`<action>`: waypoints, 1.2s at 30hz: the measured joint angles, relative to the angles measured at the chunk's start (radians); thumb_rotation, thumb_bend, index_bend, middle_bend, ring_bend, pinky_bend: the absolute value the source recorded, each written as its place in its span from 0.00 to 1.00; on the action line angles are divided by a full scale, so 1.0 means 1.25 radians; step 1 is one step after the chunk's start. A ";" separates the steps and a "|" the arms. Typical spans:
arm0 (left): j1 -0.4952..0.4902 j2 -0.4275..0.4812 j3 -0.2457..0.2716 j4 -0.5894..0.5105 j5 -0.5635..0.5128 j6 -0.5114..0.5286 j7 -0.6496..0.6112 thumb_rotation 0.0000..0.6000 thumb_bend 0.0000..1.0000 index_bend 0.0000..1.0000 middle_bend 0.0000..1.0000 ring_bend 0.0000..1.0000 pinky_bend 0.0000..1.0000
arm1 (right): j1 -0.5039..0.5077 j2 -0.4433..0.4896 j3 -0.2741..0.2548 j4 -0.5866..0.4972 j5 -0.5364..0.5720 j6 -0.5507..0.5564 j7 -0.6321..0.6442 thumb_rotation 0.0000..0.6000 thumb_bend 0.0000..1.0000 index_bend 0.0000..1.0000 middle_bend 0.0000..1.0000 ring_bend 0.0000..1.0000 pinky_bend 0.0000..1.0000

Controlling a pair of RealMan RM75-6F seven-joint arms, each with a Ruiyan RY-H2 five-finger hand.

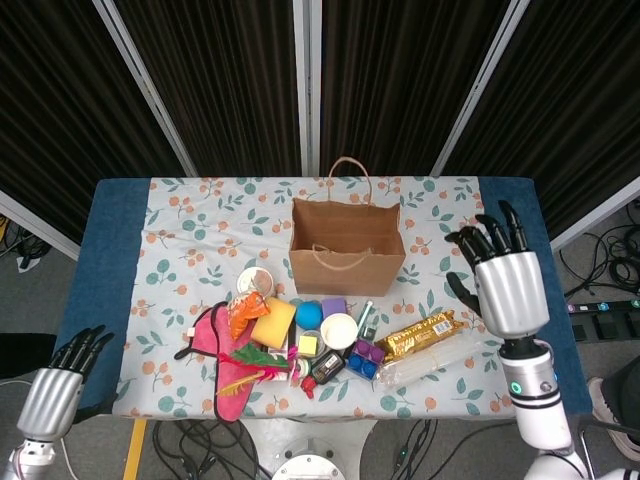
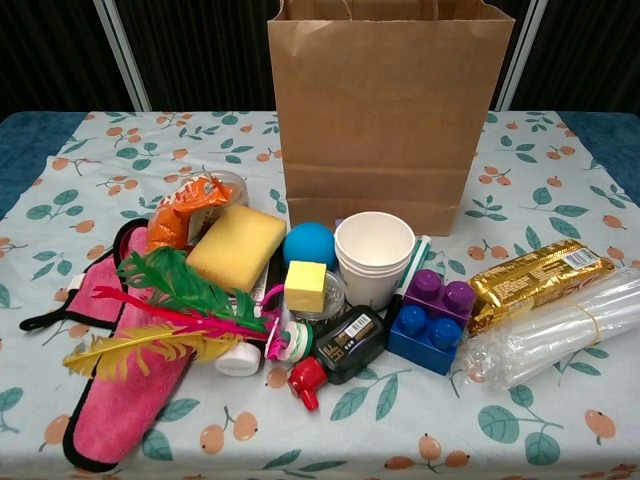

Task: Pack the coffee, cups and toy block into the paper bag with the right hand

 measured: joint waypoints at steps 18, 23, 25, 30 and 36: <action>0.001 -0.001 0.000 0.002 0.000 0.001 0.003 1.00 0.15 0.18 0.19 0.13 0.24 | -0.032 0.016 -0.208 0.342 -0.190 -0.238 0.294 1.00 0.02 0.33 0.31 0.16 0.06; 0.001 -0.002 -0.002 0.004 0.000 0.005 0.002 1.00 0.15 0.18 0.19 0.13 0.24 | -0.014 -0.019 -0.195 0.375 -0.187 -0.268 0.304 1.00 0.02 0.26 0.26 0.10 0.01; 0.002 -0.002 -0.002 0.004 -0.002 0.005 0.000 1.00 0.15 0.18 0.19 0.13 0.24 | -0.004 -0.029 -0.188 0.379 -0.171 -0.296 0.301 1.00 0.02 0.25 0.24 0.08 0.00; 0.001 -0.002 -0.001 0.005 -0.003 0.002 -0.003 1.00 0.15 0.18 0.19 0.13 0.24 | 0.017 -0.066 -0.175 0.395 -0.120 -0.362 0.280 1.00 0.02 0.25 0.24 0.08 0.00; 0.001 -0.001 -0.001 0.005 -0.002 0.002 -0.005 1.00 0.15 0.18 0.20 0.13 0.24 | 0.035 -0.111 -0.160 0.431 -0.068 -0.410 0.254 1.00 0.04 0.25 0.24 0.08 0.00</action>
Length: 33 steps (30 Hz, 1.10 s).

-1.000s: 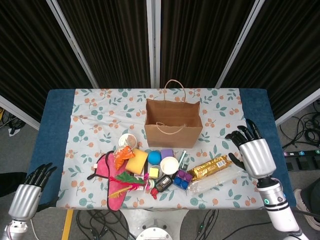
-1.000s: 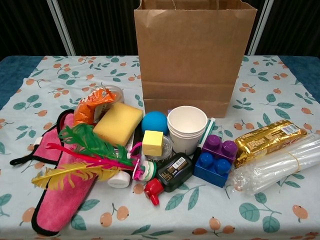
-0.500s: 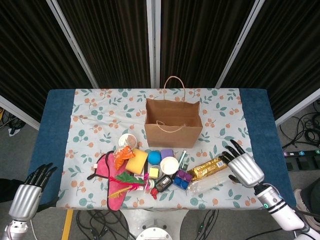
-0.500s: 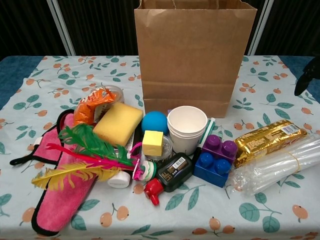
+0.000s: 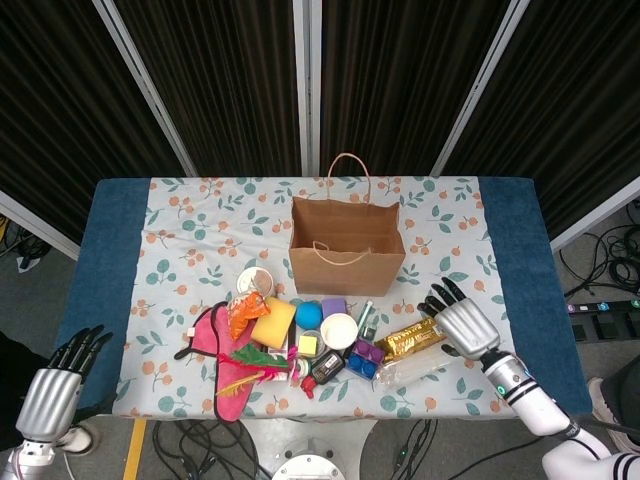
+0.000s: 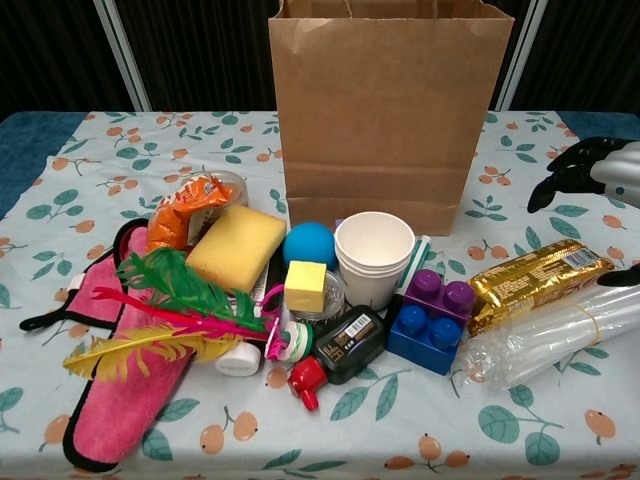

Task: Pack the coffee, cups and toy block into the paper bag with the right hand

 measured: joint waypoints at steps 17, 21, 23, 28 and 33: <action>-0.001 -0.001 -0.002 0.003 -0.004 -0.001 -0.007 1.00 0.15 0.18 0.20 0.13 0.24 | 0.021 -0.054 -0.003 0.043 0.044 -0.052 -0.048 1.00 0.08 0.25 0.26 0.11 0.02; -0.001 -0.001 -0.002 0.002 -0.005 -0.002 -0.005 1.00 0.15 0.18 0.19 0.13 0.24 | 0.023 -0.067 -0.006 0.055 0.051 -0.060 -0.057 1.00 0.08 0.26 0.27 0.11 0.02; -0.001 -0.001 -0.002 0.001 -0.006 -0.002 -0.006 1.00 0.15 0.18 0.19 0.13 0.24 | 0.026 -0.074 -0.005 0.060 0.057 -0.065 -0.060 1.00 0.08 0.28 0.28 0.12 0.03; 0.000 0.000 -0.003 0.000 -0.008 -0.002 -0.008 1.00 0.15 0.18 0.19 0.13 0.24 | 0.031 -0.096 -0.003 0.074 0.071 -0.074 -0.077 1.00 0.11 0.36 0.34 0.19 0.07; 0.000 0.001 -0.004 0.000 -0.009 -0.001 -0.010 1.00 0.15 0.18 0.19 0.13 0.24 | 0.030 -0.112 -0.004 0.085 0.077 -0.068 -0.093 1.00 0.16 0.51 0.44 0.30 0.17</action>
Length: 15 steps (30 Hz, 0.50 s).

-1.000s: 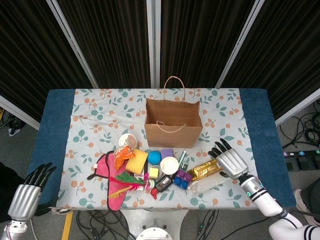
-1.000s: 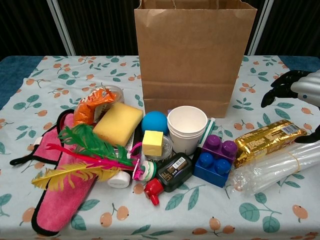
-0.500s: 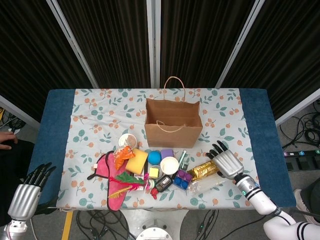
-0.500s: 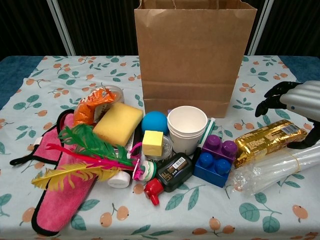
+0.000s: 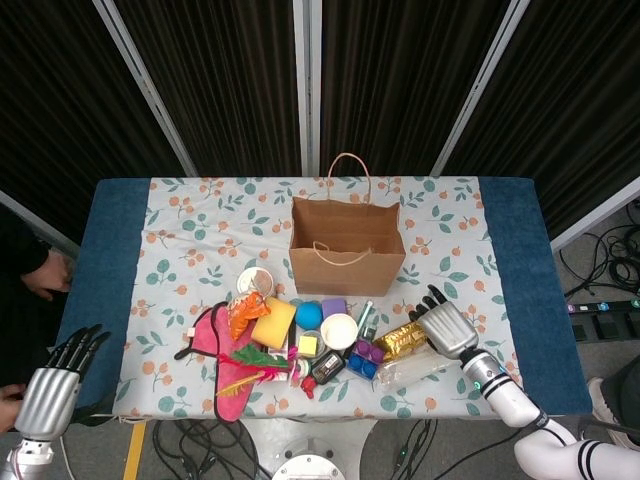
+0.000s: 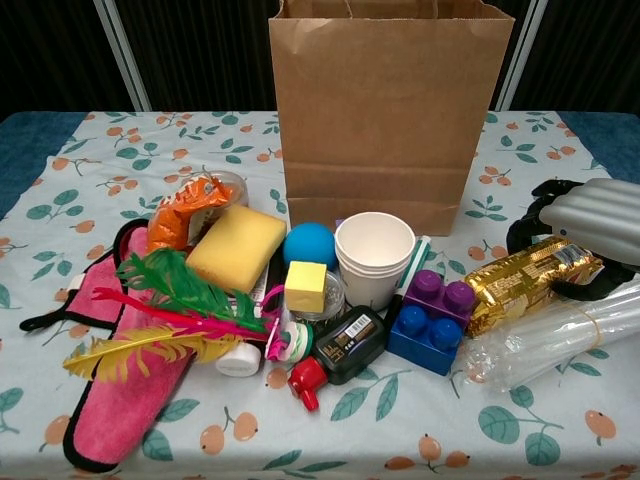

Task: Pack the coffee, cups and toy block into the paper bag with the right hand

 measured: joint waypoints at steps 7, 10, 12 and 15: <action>0.000 0.001 -0.001 -0.001 -0.002 -0.001 -0.002 1.00 0.15 0.18 0.19 0.13 0.24 | -0.011 -0.005 0.007 0.009 -0.031 0.070 0.019 1.00 0.21 0.59 0.51 0.37 0.24; 0.000 0.001 -0.002 -0.002 -0.004 0.000 -0.004 1.00 0.15 0.18 0.19 0.13 0.24 | -0.017 0.011 0.014 -0.005 -0.048 0.105 0.031 1.00 0.21 0.59 0.51 0.38 0.24; 0.001 0.001 -0.002 -0.002 -0.005 0.000 -0.005 1.00 0.15 0.18 0.20 0.13 0.24 | -0.021 0.028 0.019 -0.023 -0.058 0.129 0.038 1.00 0.21 0.59 0.51 0.38 0.24; 0.000 0.001 -0.001 -0.002 -0.001 0.000 -0.005 1.00 0.15 0.18 0.19 0.13 0.24 | -0.031 0.068 0.028 -0.070 -0.077 0.173 0.051 1.00 0.21 0.59 0.51 0.38 0.24</action>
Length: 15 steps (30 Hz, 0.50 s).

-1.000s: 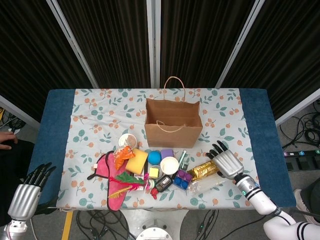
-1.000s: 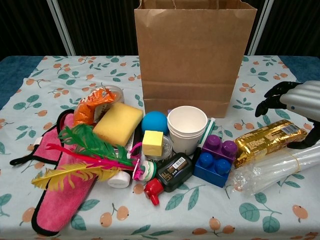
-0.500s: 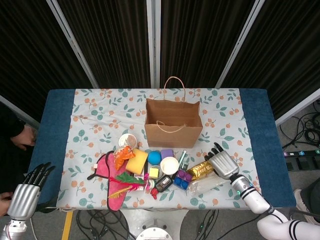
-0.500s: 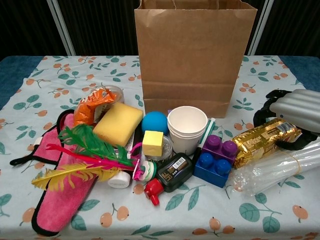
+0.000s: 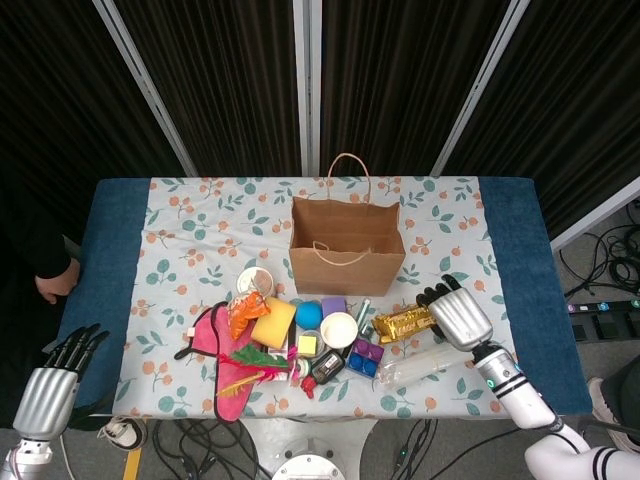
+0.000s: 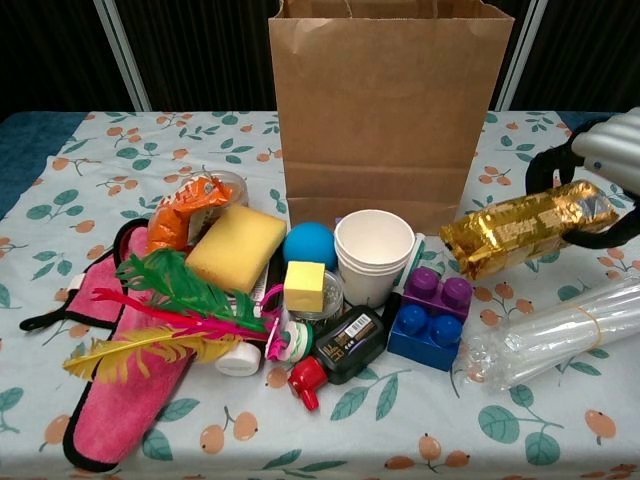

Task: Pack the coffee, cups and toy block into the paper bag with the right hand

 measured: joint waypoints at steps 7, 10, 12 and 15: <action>-0.001 -0.001 0.004 -0.002 0.008 0.000 0.006 1.00 0.15 0.18 0.20 0.13 0.24 | -0.032 0.165 0.033 -0.172 -0.046 0.116 0.034 1.00 0.21 0.59 0.51 0.38 0.24; -0.001 -0.002 0.005 -0.003 0.010 0.000 0.008 1.00 0.15 0.18 0.20 0.13 0.24 | -0.045 0.251 0.059 -0.252 -0.056 0.161 0.047 1.00 0.21 0.59 0.51 0.38 0.24; -0.001 -0.002 0.005 -0.004 0.011 0.000 0.008 1.00 0.15 0.18 0.20 0.13 0.24 | -0.052 0.301 0.080 -0.299 -0.058 0.186 0.051 1.00 0.21 0.59 0.51 0.38 0.24; -0.002 -0.002 0.006 -0.004 0.011 -0.001 0.008 1.00 0.15 0.18 0.19 0.13 0.24 | -0.058 0.377 0.129 -0.372 -0.051 0.225 0.046 1.00 0.21 0.60 0.52 0.38 0.24</action>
